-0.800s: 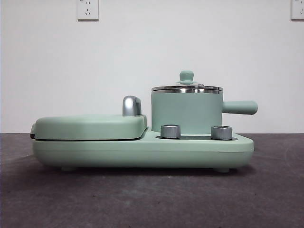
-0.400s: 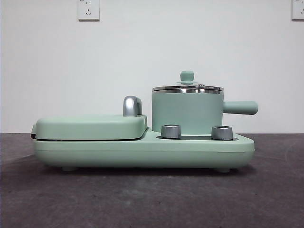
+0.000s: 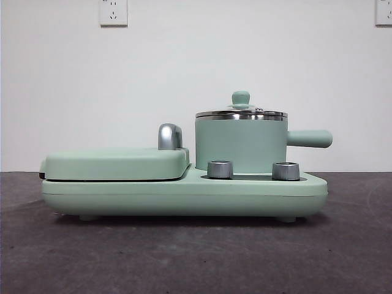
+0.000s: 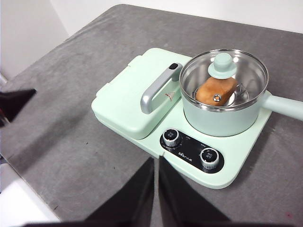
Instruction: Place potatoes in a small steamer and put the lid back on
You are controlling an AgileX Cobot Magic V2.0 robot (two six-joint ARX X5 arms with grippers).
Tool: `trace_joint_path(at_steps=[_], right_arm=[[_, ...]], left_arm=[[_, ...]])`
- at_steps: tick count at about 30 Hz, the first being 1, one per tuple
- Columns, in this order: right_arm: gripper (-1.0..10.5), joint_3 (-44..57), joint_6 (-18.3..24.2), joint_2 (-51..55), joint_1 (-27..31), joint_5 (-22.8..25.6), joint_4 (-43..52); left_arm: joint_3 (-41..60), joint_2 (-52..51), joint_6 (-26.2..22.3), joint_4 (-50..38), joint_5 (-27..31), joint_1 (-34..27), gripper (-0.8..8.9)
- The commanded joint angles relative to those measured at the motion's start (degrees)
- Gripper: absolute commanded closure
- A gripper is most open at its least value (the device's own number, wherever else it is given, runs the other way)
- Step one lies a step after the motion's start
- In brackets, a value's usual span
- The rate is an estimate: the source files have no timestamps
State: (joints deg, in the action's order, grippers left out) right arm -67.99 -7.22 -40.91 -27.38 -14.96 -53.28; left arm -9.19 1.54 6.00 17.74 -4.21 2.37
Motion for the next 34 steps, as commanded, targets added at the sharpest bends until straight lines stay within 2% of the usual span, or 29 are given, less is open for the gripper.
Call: trace_joint_path(at_steps=[1,5,11,34], right_arm=[[9.3,-0.6,0.6,-0.2,-0.3,0.0,0.7],[9.3,-0.6,0.6,-0.2,-0.3,0.0,0.8],[9.3,-0.6,0.6,-0.2,-0.3,0.0,0.8],[9.3,-0.6,0.6,-0.2,-0.3,0.0,0.9]], left_arm=[[2.9,-1.4,-2.8,-1.5,0.2,-0.3,8.09],[5.9,-1.4,-5.6,-4.2,0.2,-0.4,8.09],[8.5,-1.4,-5.5,-7.2,0.2,-0.4,8.09],[8.4,-1.4,-5.3,-7.1,0.2,-0.4,8.09]])
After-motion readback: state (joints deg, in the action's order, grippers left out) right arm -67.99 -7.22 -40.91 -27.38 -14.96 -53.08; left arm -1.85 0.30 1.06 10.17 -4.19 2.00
